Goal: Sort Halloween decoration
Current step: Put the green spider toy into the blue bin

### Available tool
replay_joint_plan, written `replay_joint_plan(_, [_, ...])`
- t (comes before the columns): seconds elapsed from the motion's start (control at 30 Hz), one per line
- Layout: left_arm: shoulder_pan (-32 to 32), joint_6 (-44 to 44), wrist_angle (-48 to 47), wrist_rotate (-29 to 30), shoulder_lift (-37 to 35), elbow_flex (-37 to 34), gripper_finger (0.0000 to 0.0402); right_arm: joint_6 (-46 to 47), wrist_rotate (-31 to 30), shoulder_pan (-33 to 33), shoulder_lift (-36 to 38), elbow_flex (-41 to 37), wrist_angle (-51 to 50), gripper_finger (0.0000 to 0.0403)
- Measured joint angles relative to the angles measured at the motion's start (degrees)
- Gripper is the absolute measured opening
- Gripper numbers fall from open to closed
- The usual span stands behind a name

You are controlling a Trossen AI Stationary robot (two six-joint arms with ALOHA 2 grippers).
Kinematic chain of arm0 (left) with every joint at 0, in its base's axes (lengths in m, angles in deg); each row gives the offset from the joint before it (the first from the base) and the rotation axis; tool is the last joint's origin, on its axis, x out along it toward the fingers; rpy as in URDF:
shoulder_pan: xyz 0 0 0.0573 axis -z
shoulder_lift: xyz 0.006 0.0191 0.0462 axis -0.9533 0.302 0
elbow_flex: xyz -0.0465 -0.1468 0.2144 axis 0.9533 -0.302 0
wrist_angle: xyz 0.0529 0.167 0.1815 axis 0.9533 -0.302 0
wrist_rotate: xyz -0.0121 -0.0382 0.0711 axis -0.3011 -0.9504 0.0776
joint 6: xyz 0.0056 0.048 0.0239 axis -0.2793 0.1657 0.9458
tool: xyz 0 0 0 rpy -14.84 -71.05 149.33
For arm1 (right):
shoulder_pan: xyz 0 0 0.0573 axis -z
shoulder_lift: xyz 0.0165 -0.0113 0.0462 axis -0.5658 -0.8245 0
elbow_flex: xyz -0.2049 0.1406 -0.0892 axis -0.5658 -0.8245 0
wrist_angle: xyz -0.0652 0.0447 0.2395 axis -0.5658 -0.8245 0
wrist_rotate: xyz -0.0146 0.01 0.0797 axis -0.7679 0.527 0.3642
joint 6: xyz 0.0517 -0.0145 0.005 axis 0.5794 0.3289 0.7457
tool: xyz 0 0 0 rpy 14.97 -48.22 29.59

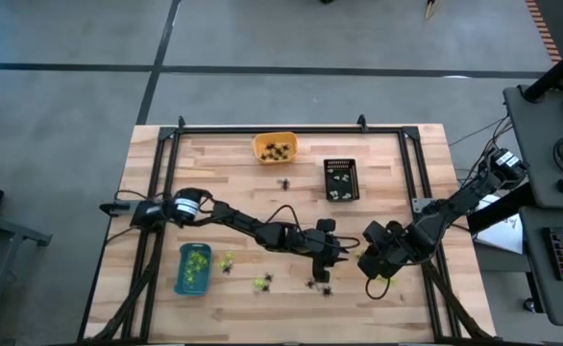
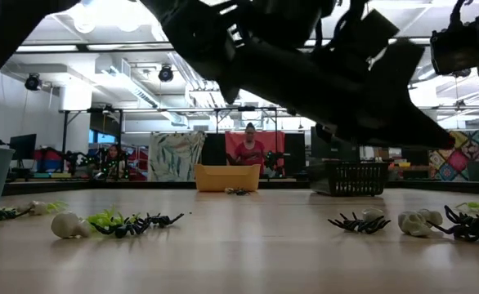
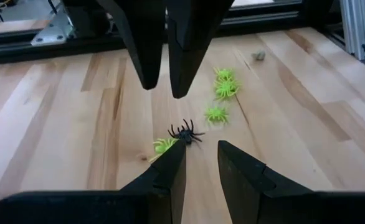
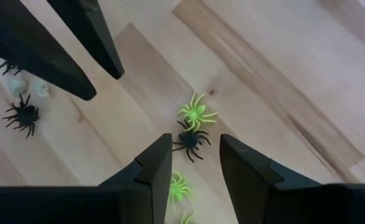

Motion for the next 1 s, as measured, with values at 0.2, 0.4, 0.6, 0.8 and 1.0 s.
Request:
replay_joint_plan(0.2, [-0.23, 2.06, 0.96, 0.02, 2.71, 2.48, 0.0074, -10.07, -0.14, -1.01, 0.0, -3.84, 6.28, 0.0136])
replay_joint_plan(0.4, [-1.33, 4.55, 1.51, 0.02, 2.72, 2.41, 0.0074, -19.08, -3.17, -3.44, -0.02, -6.64, 7.23, 0.0137])
replay_joint_plan(0.6, [-2.4, 4.39, 1.37, 0.15, 2.72, 2.36, 0.0074, -22.59, -4.59, -3.84, -0.09, -9.77, 10.63, 0.0137])
replay_joint_plan(0.8, [-2.31, 4.39, 1.34, 0.09, 2.7, 2.32, 0.0075, -22.69, -7.33, -3.82, -0.11, -11.19, 14.7, 0.0137])
replay_joint_plan(1.0, [-2.36, 4.41, -0.73, 0.11, 1.77, 2.28, 0.0075, -21.84, -8.97, -3.82, -1.6, -11.68, 14.89, 0.0137])
